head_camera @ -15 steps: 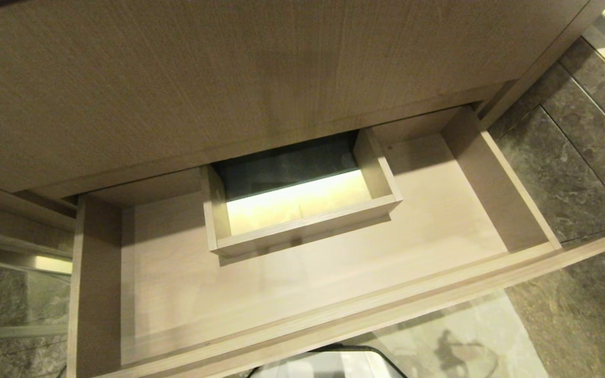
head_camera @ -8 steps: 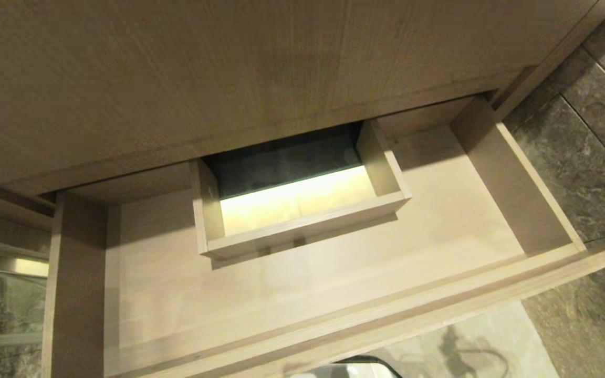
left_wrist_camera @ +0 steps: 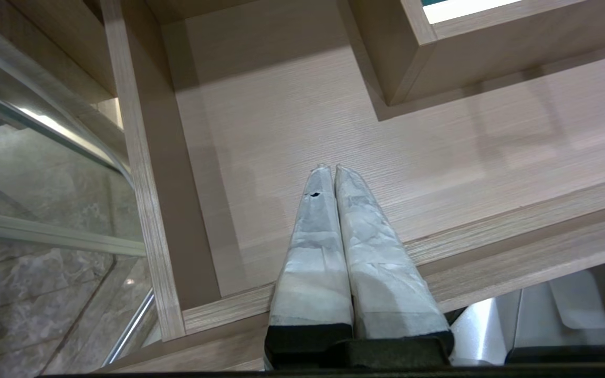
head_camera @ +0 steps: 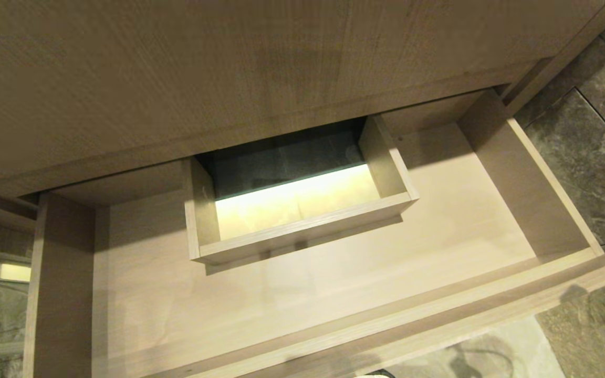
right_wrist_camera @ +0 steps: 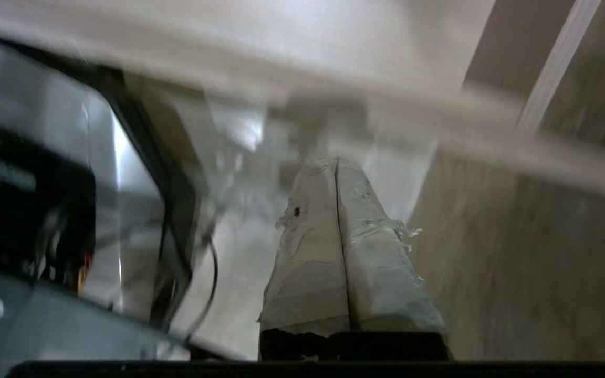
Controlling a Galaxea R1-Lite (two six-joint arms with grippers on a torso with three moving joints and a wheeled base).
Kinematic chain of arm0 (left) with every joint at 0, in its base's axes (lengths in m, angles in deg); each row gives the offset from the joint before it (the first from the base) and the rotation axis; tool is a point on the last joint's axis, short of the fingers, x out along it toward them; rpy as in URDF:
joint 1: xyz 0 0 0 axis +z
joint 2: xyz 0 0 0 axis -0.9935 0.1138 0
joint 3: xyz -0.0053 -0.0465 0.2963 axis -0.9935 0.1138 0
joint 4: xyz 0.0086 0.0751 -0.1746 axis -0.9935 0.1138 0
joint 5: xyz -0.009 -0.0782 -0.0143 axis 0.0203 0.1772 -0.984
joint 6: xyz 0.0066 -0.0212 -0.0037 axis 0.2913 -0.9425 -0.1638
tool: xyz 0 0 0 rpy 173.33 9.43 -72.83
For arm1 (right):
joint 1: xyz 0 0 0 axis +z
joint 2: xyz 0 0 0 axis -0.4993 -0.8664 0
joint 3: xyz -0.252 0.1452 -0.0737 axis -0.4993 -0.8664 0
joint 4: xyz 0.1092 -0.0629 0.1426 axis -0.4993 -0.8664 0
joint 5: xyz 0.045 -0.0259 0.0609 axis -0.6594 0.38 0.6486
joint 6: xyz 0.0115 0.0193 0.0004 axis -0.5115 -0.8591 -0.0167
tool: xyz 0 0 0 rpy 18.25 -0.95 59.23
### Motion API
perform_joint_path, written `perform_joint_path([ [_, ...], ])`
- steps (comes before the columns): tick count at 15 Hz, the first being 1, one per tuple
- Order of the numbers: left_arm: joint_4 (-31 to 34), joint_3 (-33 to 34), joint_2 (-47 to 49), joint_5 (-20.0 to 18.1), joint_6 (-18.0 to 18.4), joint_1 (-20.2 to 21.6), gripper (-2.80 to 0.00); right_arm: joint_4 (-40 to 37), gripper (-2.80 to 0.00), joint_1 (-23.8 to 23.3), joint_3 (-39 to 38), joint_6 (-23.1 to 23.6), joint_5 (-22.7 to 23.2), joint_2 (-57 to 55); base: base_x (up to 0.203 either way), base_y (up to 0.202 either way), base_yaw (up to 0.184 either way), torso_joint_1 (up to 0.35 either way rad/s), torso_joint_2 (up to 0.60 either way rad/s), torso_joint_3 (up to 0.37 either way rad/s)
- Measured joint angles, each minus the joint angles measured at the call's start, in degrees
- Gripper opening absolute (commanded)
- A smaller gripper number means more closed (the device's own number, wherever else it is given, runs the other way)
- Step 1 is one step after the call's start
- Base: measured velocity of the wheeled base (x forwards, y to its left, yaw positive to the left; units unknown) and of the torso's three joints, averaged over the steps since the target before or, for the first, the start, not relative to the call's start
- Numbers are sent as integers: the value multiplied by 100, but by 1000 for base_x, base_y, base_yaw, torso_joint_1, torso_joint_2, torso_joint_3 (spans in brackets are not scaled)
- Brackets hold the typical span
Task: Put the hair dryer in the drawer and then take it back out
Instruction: Close the drawer
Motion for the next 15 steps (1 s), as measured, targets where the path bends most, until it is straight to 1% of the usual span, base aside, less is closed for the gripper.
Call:
perform_joint_path([
  [2, -1, 0, 0, 4, -2, 1, -280, -423, -280, -10, -52, 79, -455, -181, 0, 0, 0, 14, 5, 44],
  [3, 0, 0, 0, 2, -2, 1, -280, -503, -280, -13, -83, 111, -630, -313, 0, 0, 0, 15, 3, 44],
  [4, 2, 0, 0, 4, 0, 1, -280, -518, -280, -16, -122, 178, -683, -465, 0, 0, 0, 0, 0, 0],
  [7, 2, 0, 0, 4, -2, 0, -280, -333, -280, -18, -228, 456, -746, -976, 0, 0, 0, 0, 0, 0],
  [12, 1, 0, 0, 4, 1, 0, -280, 366, -280, -29, -269, 607, -749, -1908, 0, 0, 0, 0, 0, 0],
  [15, 3, 0, 0, 4, 0, 1, -280, 779, -280, -44, -128, 620, -708, -2340, 0, 0, 0, 0, 0, 0],
])
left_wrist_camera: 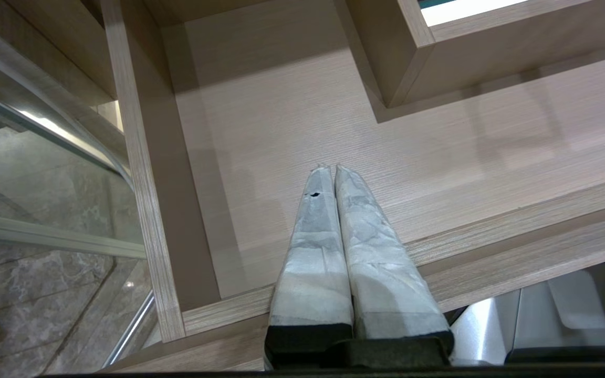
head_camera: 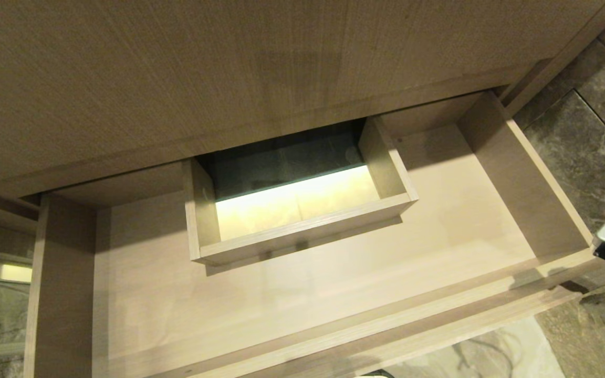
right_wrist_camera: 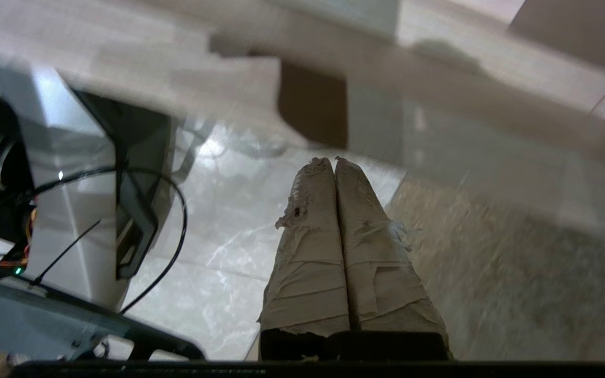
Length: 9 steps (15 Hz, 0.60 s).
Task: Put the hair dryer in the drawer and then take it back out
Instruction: Close the drawer
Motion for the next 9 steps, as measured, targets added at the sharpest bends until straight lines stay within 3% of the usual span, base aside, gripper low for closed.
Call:
perform_joint_path([
  [2, -1, 0, 0, -2, 0, 0, -280, 223, -280, -22, 79, -50, 211, -127, 0, 0, 0, 0, 0, 0],
  [5, -3, 0, 0, -5, 0, 0, -280, 963, -280, -99, 222, -168, 926, -226, 0, 0, 0, 0, 0, 0],
  [7, -3, 0, 0, -2, 0, -1, -280, 1937, -280, -116, 490, -549, 1426, -350, 0, 0, 0, 0, 0, 0],
  [9, -3, 0, 0, -4, 0, 7, -280, 3161, -280, -106, 901, -1084, 1606, -556, 0, 0, 0, 0, 0, 0],
])
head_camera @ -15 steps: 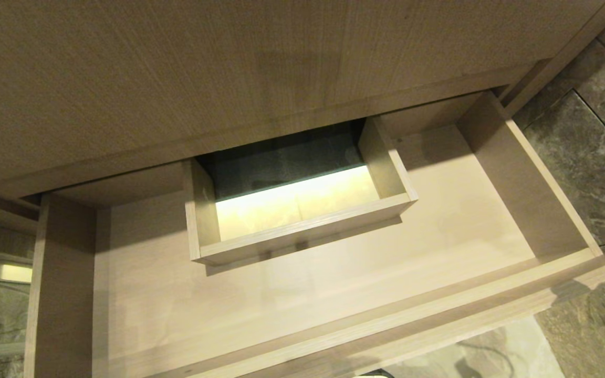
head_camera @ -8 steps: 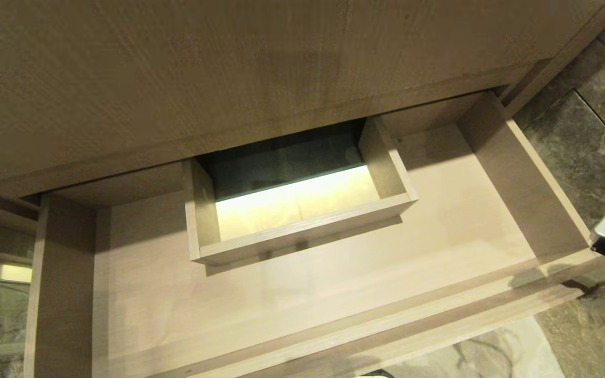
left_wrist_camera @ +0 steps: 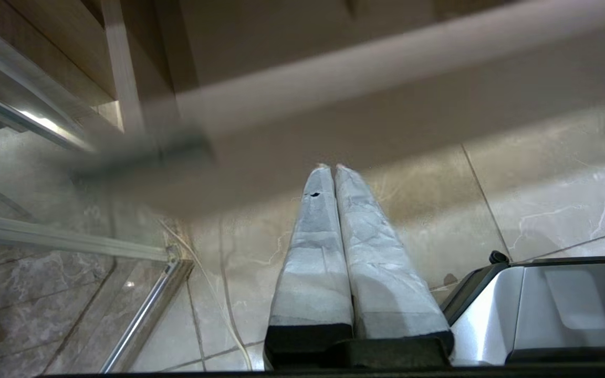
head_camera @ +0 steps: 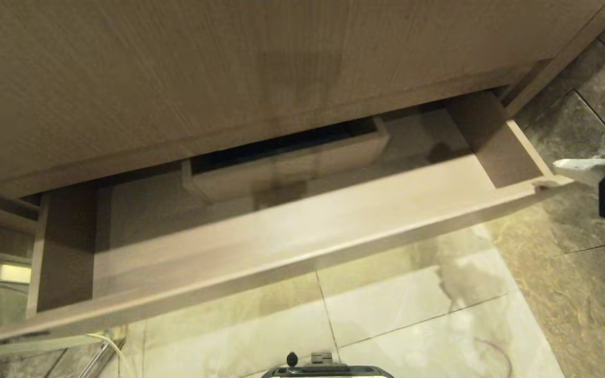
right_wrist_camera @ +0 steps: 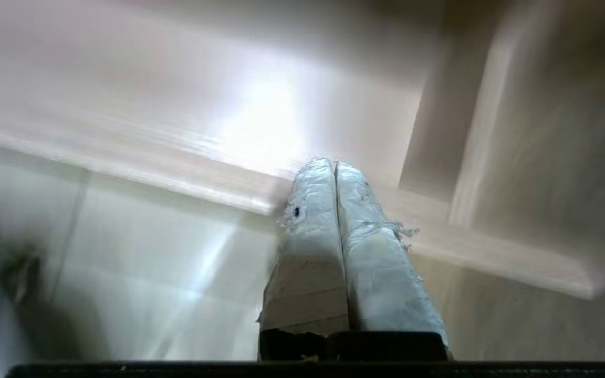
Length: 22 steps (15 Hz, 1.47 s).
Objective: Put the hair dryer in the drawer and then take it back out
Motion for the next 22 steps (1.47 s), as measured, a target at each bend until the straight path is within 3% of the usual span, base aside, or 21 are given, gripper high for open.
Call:
perform_joint_path([
  [2, -2, 0, 0, 2, -2, 5, -280, 453, -280, -74, 161, -256, -29, -146, 0, 0, 0, 0, 0, 0],
  [9, -3, 0, 0, 4, -2, -10, -280, -1060, -280, -211, -551, 63, -31, 577, 0, 0, 0, 0, 0, 0],
  [16, -1, 0, 0, 4, 0, -9, -280, -1280, -280, -227, -1683, -8, -111, 2154, 0, 0, 0, 0, 0, 0],
  [19, 2, 0, 0, -1, 0, -9, -280, -1345, -280, -173, -2460, -376, -483, 3402, 0, 0, 0, 0, 0, 0],
  [22, 0, 0, 0, -1, 1, -9, -280, -1316, -280, 173, -3261, -987, -1109, 4708, 0, 0, 0, 0, 0, 0],
])
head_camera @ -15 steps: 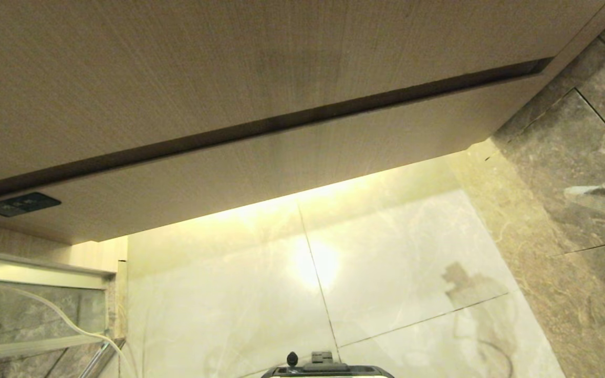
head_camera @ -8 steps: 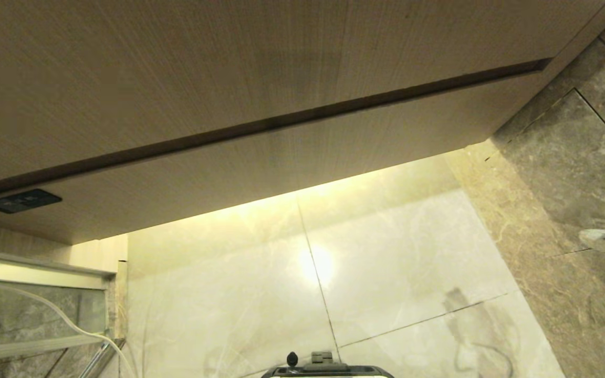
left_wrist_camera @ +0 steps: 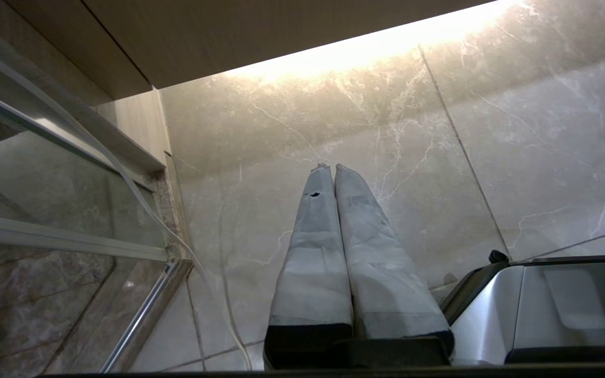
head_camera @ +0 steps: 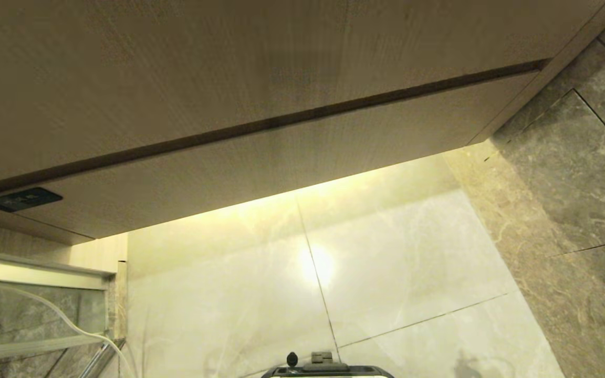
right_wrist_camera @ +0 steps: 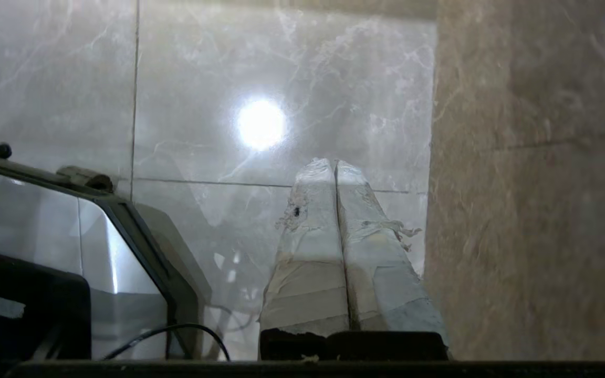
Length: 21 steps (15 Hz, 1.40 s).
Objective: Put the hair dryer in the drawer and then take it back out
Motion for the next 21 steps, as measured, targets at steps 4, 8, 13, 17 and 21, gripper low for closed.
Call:
perform_joint_path([
  [4, 2, 0, 0, 2, -1, 1, -280, 132, -280, 538, -1060, -502, -597, 1824, 0, 0, 0, 0, 0, 0],
  [8, 2, 0, 0, 2, -1, 0, -280, 889, -280, 1205, -1669, -943, -1216, 2727, 0, 0, 0, 0, 0, 0],
  [13, 2, 0, 0, 2, 2, 0, -280, 623, -280, 1704, -1711, -1260, -1218, 2924, 0, 0, 0, 0, 0, 0],
  [17, 0, 0, 0, 0, 2, 0, -280, 689, -280, 1723, -1721, -1595, -1257, 2943, 0, 0, 0, 0, 0, 0],
  [21, 2, 0, 0, 2, 7, 0, -280, 692, -280, 1717, -1721, -1630, -1261, 2945, 0, 0, 0, 0, 0, 0],
])
